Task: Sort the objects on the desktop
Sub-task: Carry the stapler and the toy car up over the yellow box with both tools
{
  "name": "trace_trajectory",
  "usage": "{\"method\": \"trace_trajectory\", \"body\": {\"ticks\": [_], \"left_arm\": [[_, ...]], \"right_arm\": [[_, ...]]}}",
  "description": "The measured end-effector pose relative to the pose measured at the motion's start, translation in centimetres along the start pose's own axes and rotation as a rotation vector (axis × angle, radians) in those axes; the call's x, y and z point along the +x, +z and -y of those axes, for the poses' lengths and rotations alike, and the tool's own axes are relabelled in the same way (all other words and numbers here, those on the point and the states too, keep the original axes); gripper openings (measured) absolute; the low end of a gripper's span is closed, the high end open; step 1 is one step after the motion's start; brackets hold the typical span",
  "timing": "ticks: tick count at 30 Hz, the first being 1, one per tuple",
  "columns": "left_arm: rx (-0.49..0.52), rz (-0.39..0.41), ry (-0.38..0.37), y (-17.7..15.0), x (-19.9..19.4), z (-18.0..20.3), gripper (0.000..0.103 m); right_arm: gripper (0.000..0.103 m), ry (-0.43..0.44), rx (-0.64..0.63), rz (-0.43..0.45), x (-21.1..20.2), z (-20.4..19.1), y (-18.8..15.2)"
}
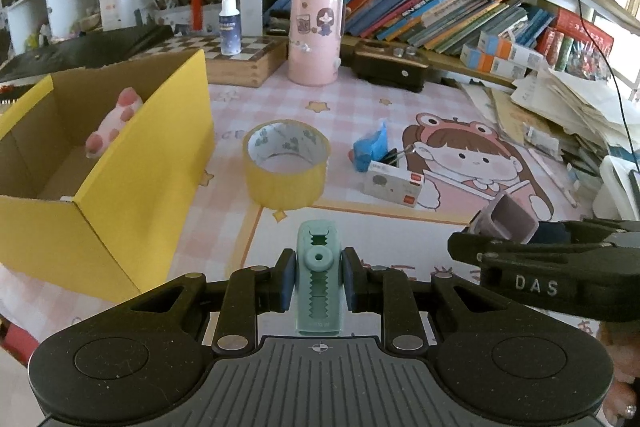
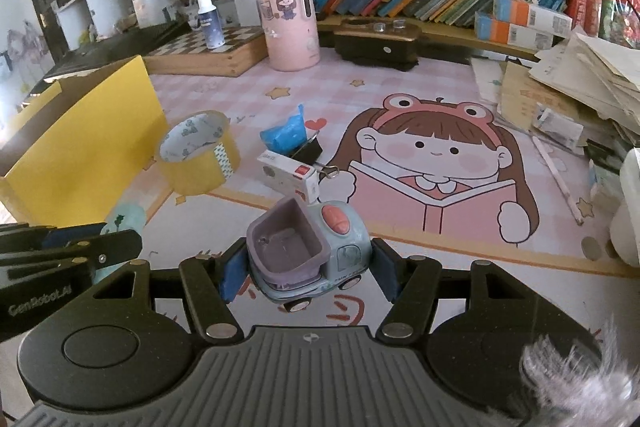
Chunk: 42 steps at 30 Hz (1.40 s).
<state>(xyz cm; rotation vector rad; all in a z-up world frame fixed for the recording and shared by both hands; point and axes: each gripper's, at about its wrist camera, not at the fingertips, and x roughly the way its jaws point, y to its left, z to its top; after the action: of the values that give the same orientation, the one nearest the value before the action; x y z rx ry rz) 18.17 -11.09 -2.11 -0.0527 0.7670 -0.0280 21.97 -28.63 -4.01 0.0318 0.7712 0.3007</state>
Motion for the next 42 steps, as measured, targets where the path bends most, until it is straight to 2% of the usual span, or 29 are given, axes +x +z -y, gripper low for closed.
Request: {"method": "trace_trajectory", "body": {"ticks": [12, 24, 34, 42], "left_arm": [[0.009, 0.014, -0.051, -0.9, -1.2, -0.1, 0.023], [0.035, 0.037, -0.104, -1.9, -3.4, -2.7, 0.023], [0.033, 0.048, -0.138, -3.6, -5.6, -6.5, 0.023], [0.009, 0.041, -0.122, -6.1, -8.5, -11.0, 0.023]], "right_arm": [[0.061, -0.038, -0.004, -0.013, -1.8, -0.8, -1.9], [0.061, -0.068, 0.006, -0.012, -3.3, -4.5, -3.4], [0.061, -0.11, 0.021, -0.009, -5.0, -8.7, -5.0], [0.061, -0.102, 0.014, -0.018, -6.4, -13.6, -7.1]]}}
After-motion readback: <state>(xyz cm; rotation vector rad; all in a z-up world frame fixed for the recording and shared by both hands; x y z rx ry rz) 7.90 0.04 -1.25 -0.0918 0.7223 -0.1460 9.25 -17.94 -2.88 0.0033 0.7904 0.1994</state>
